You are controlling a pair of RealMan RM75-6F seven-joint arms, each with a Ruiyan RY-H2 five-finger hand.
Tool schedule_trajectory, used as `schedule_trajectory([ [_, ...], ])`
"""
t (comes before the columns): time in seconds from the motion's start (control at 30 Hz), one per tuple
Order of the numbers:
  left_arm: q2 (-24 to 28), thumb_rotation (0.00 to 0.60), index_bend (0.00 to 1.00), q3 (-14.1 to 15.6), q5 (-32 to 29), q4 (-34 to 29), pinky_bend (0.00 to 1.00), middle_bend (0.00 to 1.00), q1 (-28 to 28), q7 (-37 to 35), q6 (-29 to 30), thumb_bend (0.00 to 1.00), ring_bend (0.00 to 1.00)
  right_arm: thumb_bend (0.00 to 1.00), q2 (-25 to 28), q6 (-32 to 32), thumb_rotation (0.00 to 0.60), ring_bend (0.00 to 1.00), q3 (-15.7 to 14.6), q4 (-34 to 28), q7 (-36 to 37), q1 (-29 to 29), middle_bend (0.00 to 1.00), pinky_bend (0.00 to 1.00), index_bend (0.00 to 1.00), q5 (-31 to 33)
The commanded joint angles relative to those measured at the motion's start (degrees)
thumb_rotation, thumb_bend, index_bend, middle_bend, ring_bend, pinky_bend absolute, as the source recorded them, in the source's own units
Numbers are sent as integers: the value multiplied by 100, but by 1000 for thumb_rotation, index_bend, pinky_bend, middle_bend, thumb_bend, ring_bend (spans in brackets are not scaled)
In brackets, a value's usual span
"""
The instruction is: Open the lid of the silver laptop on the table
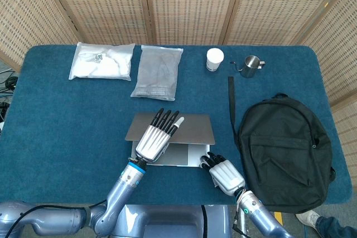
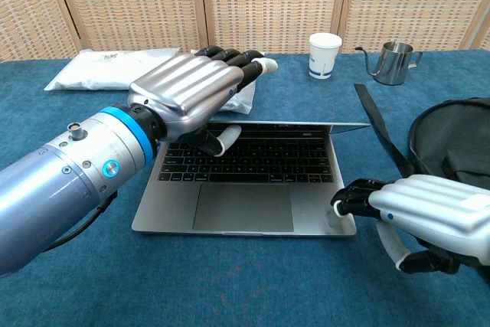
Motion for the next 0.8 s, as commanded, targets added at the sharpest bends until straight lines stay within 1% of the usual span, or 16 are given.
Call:
schedule_trajectory([
  [0.03,14,600,0,1,-15,-15,0,0,-14,-8,14,521,0,1000,-237,89,600,49,51,-50,-636,191,127,186,214,651],
  [0.17,28,600,0,3,-53,-35,0,0,-41,-1,37,521,0,1000,-293,177,600,53,15,-95,-839,295,128,186,214,962],
  [0.33,44,600,0,23,-74,-54,0,0,-77,8,63,520,0,1000,-283,255,600,83,-57,-157,-952,430,164,186,214,1166],
  [0.47,50,600,0,20,-89,-58,0,0,-106,22,81,520,0,1000,-289,337,600,110,-145,-135,-1083,507,197,186,214,1154],
  [0.6,79,600,0,-14,-99,-71,0,0,-139,48,104,520,0,1000,-299,405,600,114,-216,-161,-1115,549,207,186,214,1107],
  [0.73,161,600,0,-111,-152,-97,0,0,-195,116,131,519,0,1000,-281,448,600,116,-306,-192,-1131,604,218,186,214,1082],
  [0.8,223,600,0,-226,-253,-89,0,0,-230,167,140,519,0,1000,-287,481,600,116,-366,-138,-1183,635,222,186,215,1011],
])
